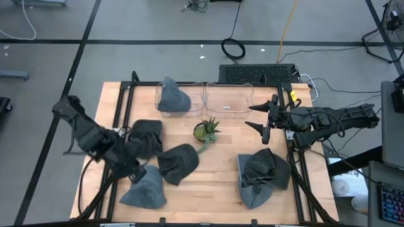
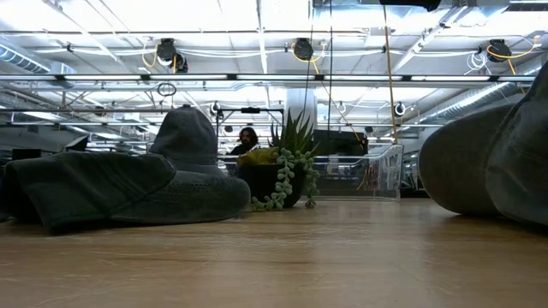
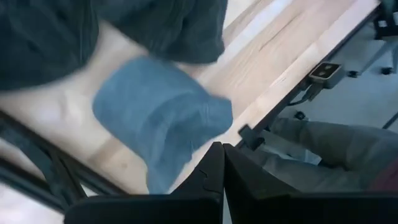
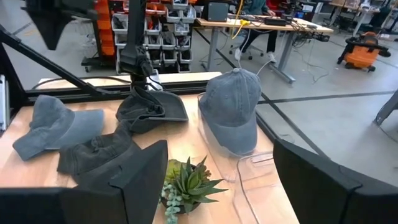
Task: Pick & Place hat
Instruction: Put the left gray cap into the left transparent bin
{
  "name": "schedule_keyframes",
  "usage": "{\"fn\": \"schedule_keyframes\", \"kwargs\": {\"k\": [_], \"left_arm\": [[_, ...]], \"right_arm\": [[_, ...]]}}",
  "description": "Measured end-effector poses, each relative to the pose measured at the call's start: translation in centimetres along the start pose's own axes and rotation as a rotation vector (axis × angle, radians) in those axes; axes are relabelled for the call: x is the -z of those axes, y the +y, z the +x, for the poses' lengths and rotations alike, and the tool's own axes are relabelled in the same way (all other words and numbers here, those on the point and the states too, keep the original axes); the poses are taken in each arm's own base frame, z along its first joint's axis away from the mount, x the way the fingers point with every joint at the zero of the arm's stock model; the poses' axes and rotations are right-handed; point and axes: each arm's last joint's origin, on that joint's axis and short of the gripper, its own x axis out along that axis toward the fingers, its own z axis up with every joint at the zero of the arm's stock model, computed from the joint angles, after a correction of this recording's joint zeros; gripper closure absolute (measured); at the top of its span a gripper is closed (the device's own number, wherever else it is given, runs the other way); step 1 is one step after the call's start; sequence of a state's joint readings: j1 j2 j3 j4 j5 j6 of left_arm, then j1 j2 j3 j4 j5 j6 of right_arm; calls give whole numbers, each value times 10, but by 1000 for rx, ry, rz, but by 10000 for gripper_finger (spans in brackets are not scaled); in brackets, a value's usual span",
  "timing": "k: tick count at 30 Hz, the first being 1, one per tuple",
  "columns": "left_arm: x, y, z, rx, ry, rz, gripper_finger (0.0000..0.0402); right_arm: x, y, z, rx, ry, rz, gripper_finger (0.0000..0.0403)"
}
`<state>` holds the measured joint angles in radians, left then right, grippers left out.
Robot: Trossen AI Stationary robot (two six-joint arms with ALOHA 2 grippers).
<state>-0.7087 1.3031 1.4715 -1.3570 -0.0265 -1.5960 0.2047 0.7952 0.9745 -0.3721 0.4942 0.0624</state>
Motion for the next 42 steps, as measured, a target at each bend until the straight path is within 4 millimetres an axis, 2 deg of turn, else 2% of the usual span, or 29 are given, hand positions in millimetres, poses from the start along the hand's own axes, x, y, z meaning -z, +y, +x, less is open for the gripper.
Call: {"fn": "schedule_keyframes", "kwargs": {"k": [7, 15, 22, 26, 35, 38, 42], "left_arm": [[23, -11, 21, -79, 22, -121, 401], [39, -27, 51, -159, 142, -124, 401], [47, -33, 72, -232, 147, -113, 385], [48, -33, 80, -283, 135, -113, 348], [54, -19, 102, -433, 143, -56, 207], [57, -12, 112, -467, 139, -38, 178], [58, -5, 127, -462, 146, -26, 160]], "right_arm": [[0, 0, 0, -2, 0, -50, 124], [0, 1, 0, -31, 1, -57, 124], [0, 2, 0, -54, 1, -52, 124], [0, 2, 0, -54, 1, -49, 124], [0, 2, 0, -55, 1, -48, 124], [0, 2, 0, -54, 1, -48, 124], [0, 2, 0, -55, 1, -48, 124]]}}
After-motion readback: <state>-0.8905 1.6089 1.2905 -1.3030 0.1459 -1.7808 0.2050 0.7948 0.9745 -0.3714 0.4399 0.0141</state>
